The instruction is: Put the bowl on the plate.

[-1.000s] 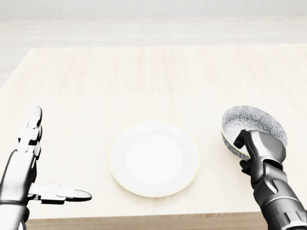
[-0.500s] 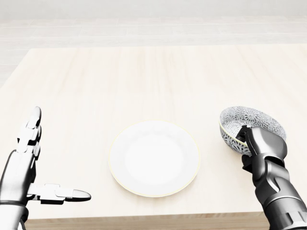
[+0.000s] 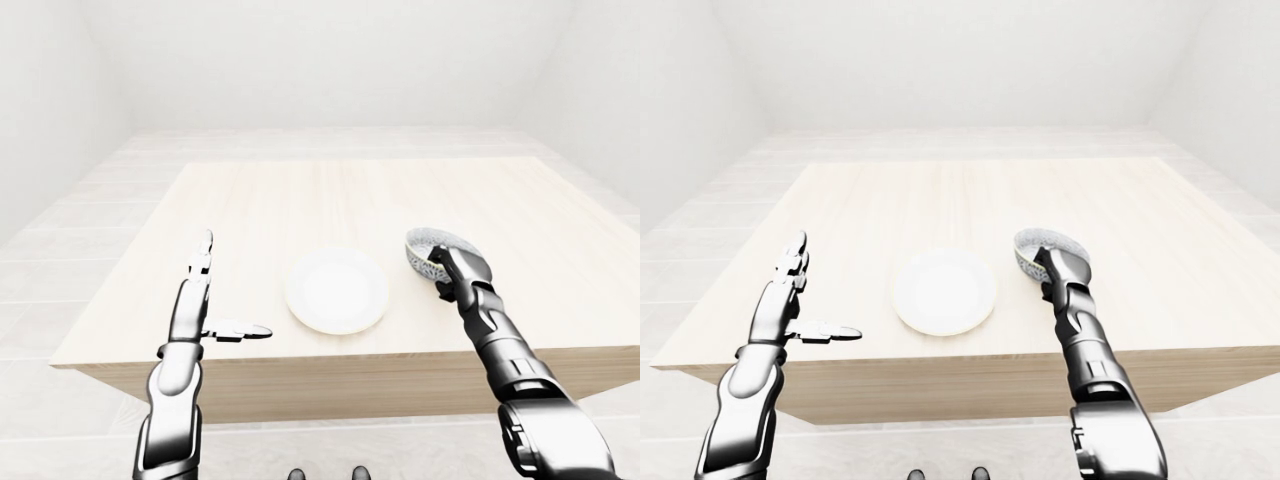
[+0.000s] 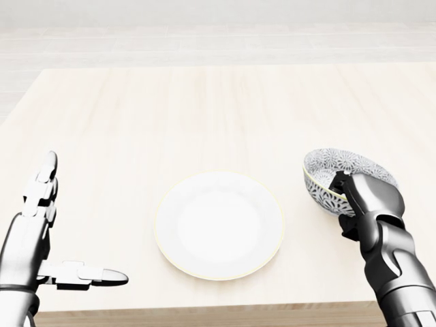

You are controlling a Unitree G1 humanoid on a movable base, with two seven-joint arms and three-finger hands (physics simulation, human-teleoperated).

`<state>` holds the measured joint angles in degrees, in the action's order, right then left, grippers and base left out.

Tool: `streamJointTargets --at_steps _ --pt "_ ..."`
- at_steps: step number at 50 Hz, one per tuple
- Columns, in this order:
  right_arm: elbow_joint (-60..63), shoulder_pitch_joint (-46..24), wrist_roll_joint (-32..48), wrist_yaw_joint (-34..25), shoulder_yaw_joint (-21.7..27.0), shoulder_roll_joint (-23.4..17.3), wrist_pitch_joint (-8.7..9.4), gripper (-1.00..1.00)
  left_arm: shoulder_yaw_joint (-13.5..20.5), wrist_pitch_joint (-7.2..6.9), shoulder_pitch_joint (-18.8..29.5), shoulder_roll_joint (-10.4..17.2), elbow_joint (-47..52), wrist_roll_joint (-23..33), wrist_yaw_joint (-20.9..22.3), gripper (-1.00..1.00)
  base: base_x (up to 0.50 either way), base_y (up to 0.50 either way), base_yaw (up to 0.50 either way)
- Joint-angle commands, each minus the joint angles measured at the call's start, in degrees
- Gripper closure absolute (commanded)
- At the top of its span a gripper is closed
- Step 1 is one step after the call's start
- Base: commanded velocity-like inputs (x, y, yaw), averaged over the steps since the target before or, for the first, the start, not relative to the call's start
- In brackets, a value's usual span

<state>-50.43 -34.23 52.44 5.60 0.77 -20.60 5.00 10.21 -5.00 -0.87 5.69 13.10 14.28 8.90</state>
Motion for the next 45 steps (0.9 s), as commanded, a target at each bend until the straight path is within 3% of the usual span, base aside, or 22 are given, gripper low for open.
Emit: streamJointTargets --at_steps 1,21,45 --pt "11.5 2.9 6.0 -5.4 0.7 -0.2 0.00 0.59 0.1 0.00 0.1 0.0 -0.1 -0.1 0.0 -1.00 0.00 0.00 0.00" --pt "34.6 8.9 16.8 -20.0 2.7 1.4 0.00 0.58 0.1 0.00 0.7 0.2 -0.9 0.1 -0.3 -1.00 0.00 0.00 0.00" --pt "45.0 11.4 25.2 -26.3 1.9 7.4 0.00 0.56 -0.3 0.00 0.8 0.2 -2.1 0.1 -0.6 -1.00 0.00 0.00 0.00"
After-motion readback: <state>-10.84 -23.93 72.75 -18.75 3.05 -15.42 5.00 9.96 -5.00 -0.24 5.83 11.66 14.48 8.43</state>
